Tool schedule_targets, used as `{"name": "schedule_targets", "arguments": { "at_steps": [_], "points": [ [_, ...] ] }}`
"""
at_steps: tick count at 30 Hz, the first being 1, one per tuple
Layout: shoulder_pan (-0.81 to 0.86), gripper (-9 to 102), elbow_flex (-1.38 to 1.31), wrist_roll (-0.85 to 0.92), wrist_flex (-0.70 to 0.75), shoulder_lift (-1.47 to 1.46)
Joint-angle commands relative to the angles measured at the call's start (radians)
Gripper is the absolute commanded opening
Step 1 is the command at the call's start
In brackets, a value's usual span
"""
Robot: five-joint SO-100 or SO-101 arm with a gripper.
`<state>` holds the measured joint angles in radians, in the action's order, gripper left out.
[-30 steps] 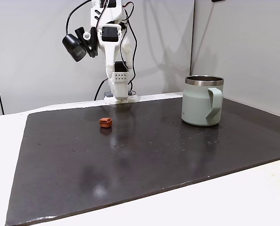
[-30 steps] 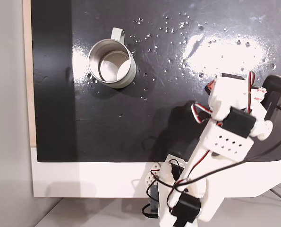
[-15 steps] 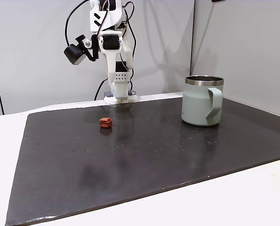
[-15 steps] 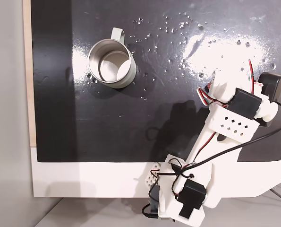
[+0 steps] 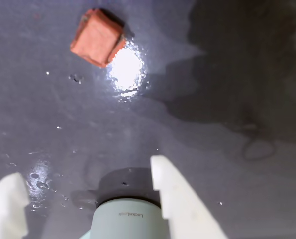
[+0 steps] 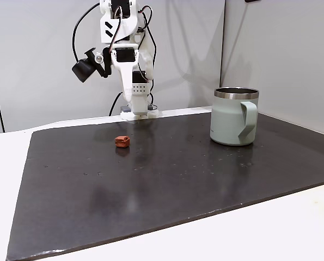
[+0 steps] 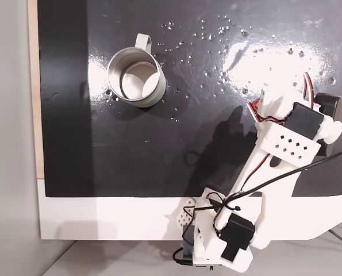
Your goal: Grasp a cube and put it in the cup.
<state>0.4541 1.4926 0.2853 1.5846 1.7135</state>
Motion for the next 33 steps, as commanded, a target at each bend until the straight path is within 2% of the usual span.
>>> {"name": "schedule_targets", "arguments": {
  "at_steps": [1, 21, 33],
  "points": [
    [0.017, 28, -0.038, 0.017, 0.002, 0.000],
    [0.072, 30, 0.017, 0.075, -0.143, -0.256],
    [0.063, 30, -0.080, 0.077, -0.149, -0.394]
  ]
}}
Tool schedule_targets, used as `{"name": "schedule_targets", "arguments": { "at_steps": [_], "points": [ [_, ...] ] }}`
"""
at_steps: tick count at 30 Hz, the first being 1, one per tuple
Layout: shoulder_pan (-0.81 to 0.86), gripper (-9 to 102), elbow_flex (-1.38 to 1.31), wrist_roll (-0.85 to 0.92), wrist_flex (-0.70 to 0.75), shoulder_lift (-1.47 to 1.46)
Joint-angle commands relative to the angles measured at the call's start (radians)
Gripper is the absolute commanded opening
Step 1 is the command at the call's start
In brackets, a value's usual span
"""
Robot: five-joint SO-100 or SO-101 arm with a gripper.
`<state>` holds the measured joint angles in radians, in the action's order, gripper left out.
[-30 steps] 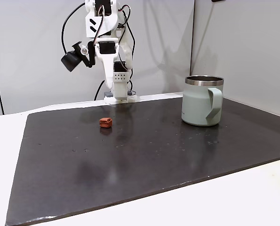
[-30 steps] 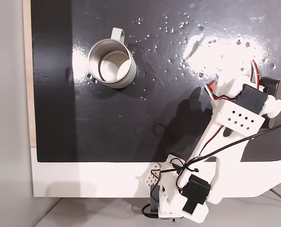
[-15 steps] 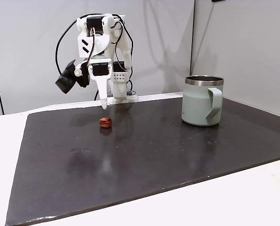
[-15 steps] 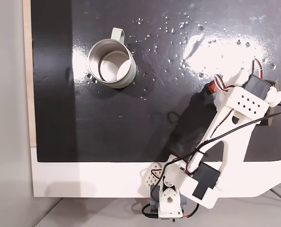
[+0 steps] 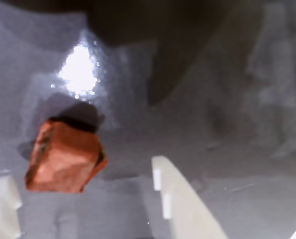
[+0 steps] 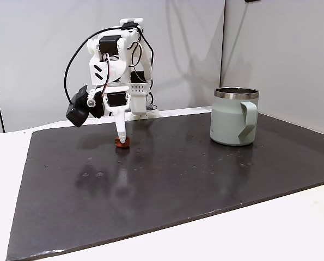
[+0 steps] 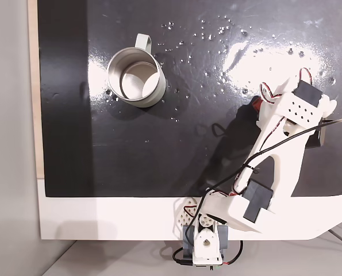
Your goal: Grasp a cube and put it in the cup.
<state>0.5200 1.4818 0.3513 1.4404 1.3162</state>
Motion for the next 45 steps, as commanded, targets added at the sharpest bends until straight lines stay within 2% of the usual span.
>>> {"name": "schedule_targets", "arguments": {
  "at_steps": [1, 16, 36, 45],
  "points": [
    [-0.006, 30, -0.074, 0.011, -0.005, -0.005],
    [-0.021, 29, -0.086, 0.009, -0.018, -0.051],
    [-0.018, 11, -0.086, 0.023, -0.018, -0.067],
    [-0.018, 9, -0.086, 0.021, -0.015, -0.038]
  ]
}}
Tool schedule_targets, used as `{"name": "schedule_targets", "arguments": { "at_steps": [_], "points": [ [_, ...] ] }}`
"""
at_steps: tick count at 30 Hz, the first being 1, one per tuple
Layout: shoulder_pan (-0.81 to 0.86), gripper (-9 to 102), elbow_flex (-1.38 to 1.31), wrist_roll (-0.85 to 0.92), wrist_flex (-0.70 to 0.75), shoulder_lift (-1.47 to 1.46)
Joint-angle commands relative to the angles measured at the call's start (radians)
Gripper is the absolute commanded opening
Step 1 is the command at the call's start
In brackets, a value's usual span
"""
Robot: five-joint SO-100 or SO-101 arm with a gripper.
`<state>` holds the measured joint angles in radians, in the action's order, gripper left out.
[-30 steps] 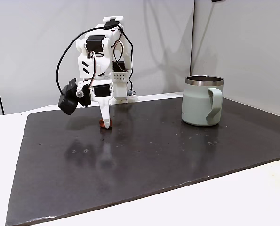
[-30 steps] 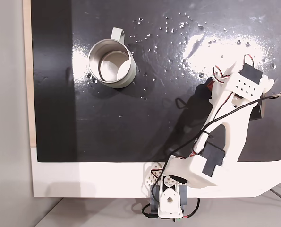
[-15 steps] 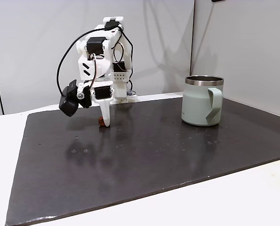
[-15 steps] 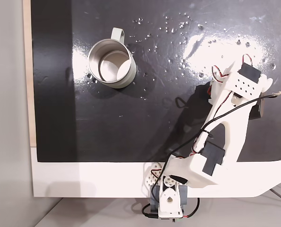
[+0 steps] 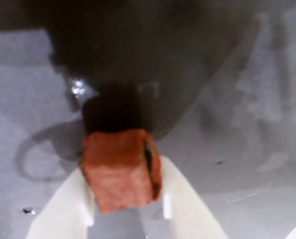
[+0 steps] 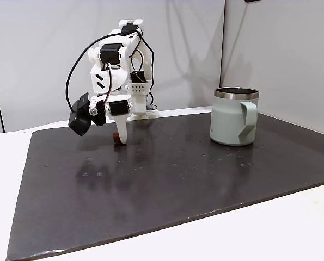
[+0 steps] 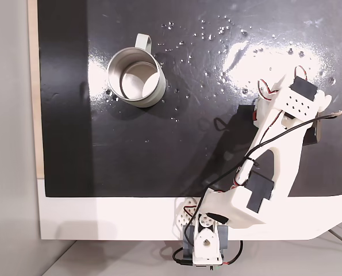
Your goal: Grasp a cube and put it in the cup.
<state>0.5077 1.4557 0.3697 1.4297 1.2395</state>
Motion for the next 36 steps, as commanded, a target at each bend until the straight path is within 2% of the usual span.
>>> {"name": "schedule_targets", "arguments": {
  "at_steps": [1, 11, 28, 36],
  "points": [
    [-0.008, 9, -0.060, 0.002, -0.002, 0.048],
    [-0.052, 10, -0.098, -0.049, 0.071, 0.221],
    [-0.143, 10, -0.291, -0.109, 0.288, 0.523],
    [-0.147, 10, -0.408, -0.118, 0.316, 0.584]
  ]
}}
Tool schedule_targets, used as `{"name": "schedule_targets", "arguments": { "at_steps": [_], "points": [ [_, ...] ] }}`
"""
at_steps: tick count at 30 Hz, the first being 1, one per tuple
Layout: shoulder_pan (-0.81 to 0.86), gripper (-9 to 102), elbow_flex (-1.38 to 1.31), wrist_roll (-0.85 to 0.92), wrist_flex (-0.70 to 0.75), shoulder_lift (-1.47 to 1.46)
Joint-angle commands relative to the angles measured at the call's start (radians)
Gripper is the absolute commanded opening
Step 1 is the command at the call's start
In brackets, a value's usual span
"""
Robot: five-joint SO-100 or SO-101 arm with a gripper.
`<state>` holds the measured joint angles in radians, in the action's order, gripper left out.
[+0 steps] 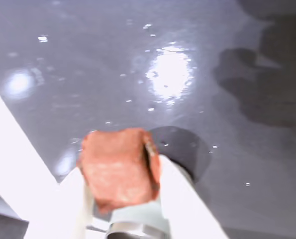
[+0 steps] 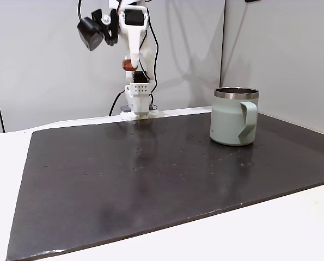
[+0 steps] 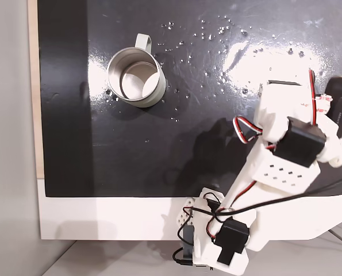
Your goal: Grasp a cube and put it in the cup.
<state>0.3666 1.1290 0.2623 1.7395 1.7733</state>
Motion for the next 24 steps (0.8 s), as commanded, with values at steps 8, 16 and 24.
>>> {"name": "schedule_targets", "arguments": {
  "at_steps": [8, 16, 24],
  "points": [
    [-0.084, 10, -0.298, -0.067, 0.044, -0.141],
    [-0.258, 10, -0.408, -0.149, 0.055, -0.232],
    [-0.430, 10, -0.525, -0.235, 0.057, -0.322]
  ]
}}
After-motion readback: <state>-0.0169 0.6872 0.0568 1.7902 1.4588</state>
